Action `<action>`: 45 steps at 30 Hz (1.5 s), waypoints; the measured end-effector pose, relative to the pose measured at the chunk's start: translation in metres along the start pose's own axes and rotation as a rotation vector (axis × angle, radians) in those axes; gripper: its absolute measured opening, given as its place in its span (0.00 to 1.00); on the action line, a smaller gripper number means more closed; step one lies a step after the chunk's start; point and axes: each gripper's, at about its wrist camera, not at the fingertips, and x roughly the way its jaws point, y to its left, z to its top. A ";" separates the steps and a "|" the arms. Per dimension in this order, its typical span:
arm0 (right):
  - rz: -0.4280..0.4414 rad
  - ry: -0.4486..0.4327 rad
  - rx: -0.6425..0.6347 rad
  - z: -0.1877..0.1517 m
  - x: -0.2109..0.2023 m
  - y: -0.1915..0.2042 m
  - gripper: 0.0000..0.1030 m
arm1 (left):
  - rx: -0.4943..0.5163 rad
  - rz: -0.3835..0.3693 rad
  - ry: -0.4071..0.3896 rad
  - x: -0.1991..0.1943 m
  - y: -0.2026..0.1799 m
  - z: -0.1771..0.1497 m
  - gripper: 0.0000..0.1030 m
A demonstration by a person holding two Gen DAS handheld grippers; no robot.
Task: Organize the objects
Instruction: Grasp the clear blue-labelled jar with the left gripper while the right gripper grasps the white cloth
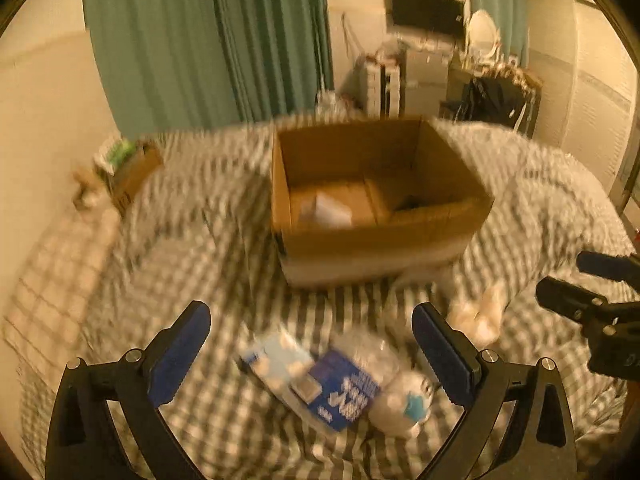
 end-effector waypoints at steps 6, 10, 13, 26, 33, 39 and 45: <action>0.049 0.083 0.063 -0.016 0.034 -0.011 0.82 | -0.034 -0.051 0.129 0.041 0.005 -0.041 1.00; 0.048 0.090 0.057 -0.021 0.036 -0.010 0.82 | 0.014 -0.036 0.144 0.049 -0.006 -0.050 1.00; 0.043 0.094 0.040 -0.021 0.037 -0.006 0.82 | 0.048 -0.070 0.120 0.049 -0.016 -0.048 0.93; 0.062 0.141 0.013 -0.022 0.055 0.005 0.82 | 0.003 -0.101 0.097 0.041 -0.009 -0.036 0.53; 0.047 0.175 0.006 -0.019 0.082 0.009 0.79 | 0.013 -0.154 0.102 0.041 -0.007 -0.033 0.13; 0.037 0.175 0.044 -0.022 0.081 0.000 0.36 | 0.095 -0.109 0.159 0.048 -0.021 -0.047 0.69; 0.042 0.153 0.052 -0.025 0.074 -0.001 0.28 | 0.002 -0.170 0.215 0.069 -0.006 -0.050 0.69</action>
